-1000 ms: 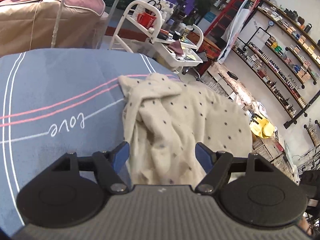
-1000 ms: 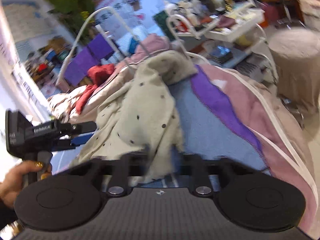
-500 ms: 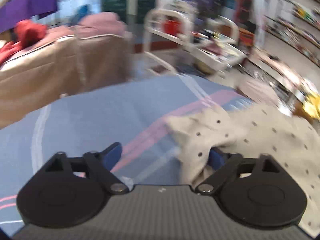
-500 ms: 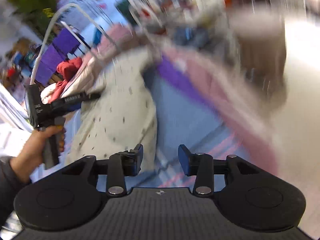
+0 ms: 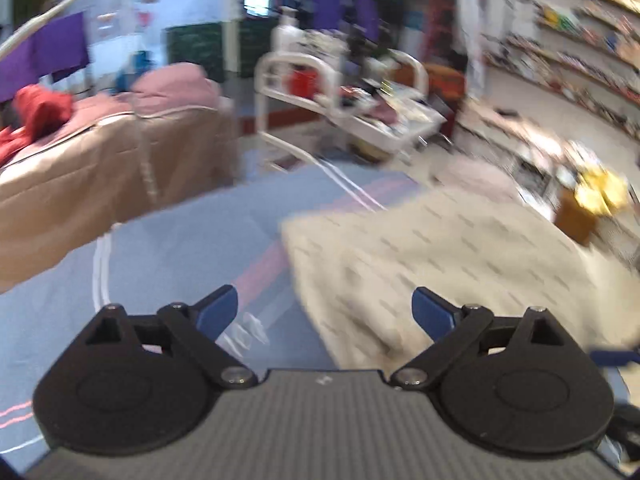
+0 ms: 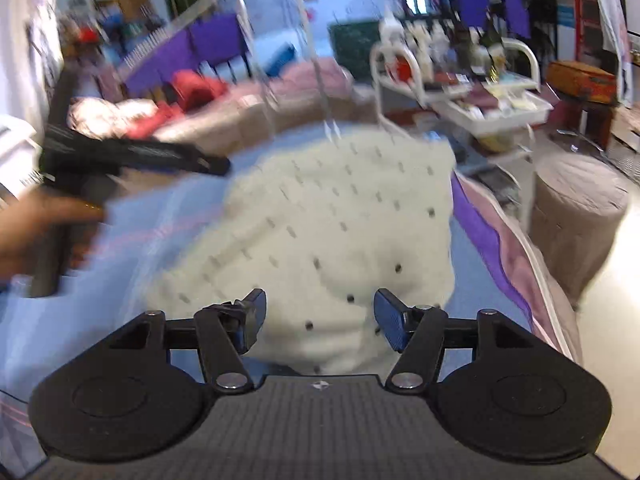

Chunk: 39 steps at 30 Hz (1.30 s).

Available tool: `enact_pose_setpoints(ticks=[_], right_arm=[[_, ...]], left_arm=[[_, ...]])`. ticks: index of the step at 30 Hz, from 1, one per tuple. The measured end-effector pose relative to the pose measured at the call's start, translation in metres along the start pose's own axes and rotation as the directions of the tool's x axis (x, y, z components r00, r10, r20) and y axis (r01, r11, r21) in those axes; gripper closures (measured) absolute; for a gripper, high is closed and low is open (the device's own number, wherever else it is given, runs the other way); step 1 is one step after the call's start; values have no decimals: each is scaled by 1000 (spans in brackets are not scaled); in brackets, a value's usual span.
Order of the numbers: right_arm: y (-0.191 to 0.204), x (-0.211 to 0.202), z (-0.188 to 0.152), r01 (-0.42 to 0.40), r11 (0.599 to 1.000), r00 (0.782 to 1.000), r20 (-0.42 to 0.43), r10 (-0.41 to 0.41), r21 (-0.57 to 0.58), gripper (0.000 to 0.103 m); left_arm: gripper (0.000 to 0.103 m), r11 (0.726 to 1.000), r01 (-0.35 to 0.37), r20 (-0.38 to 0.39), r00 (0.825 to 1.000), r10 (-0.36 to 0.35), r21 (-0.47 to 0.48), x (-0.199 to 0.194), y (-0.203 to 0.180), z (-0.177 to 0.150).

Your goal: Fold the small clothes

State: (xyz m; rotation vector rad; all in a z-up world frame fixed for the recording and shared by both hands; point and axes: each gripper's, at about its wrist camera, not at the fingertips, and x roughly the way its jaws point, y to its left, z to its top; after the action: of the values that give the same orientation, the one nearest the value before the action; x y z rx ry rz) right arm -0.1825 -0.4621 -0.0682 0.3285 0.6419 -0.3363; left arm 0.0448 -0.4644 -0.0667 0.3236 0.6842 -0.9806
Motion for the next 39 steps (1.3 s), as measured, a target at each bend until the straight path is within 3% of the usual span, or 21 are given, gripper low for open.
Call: enact_pose_setpoints(ticks=[3,7,10,14,20,22,26,39], right_arm=[[2,-6,2,1,999,1000,8,-1,51,0],[9,-34,7,64,992,996,48,-70,111,0],[26,-53,12,122,990,990,64,-126,69,0],[47,-72,20,187,982,980,64,-187,6,0],[62,-79,28,249,968,968,48,-248,-22,0],[59,-73,28,260,966,965,36,-260,10,0],[52,-73,25,267,960,963,23,-270,85,0],[53,-69,23,280,957,960,13,-281,81,0]], left_arm=[[2,999,37,-8,999,-37,19,-21,-22,-11],[0,995,-50,-4,999,50,88,-58,-42,-17],[0,990,-113,18,994,112,80,-98,-48,-23],[0,992,-113,-21,993,114,56,-135,-43,-20],[0,973,-191,-16,981,194,127,-167,-55,-28],[0,970,-207,-14,977,211,128,-171,-56,-30],[0,984,-153,-48,986,158,95,-170,-52,-32],[0,986,-149,-72,985,154,74,-164,-50,-35]])
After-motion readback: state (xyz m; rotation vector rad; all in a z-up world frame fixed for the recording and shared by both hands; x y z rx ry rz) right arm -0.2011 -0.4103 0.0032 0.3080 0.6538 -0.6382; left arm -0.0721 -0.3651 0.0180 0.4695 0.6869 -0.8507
